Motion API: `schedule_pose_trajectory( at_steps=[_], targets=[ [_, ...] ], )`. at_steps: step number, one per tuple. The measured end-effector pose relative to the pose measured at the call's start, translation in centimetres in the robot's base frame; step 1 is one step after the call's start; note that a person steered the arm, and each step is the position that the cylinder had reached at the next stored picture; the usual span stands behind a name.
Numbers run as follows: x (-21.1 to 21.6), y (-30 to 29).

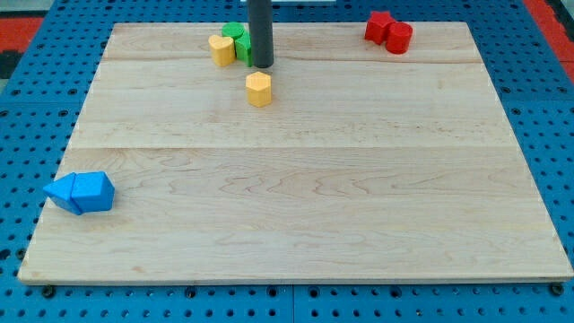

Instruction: Move the yellow heart along with the green star to the left

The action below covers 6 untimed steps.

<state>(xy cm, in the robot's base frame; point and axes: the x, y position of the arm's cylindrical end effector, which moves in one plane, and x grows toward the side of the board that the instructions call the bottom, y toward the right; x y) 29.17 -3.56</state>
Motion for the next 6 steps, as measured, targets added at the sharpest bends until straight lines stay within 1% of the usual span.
schedule_pose_trajectory(
  at_steps=[1,2,3,4,5,6],
  targets=[
    [2.0,-9.3],
    [-0.5,-11.8],
    [-2.9,-10.8],
    [-3.5,-5.6],
    [-3.1,-5.4],
    [-2.9,-8.2]
  ],
)
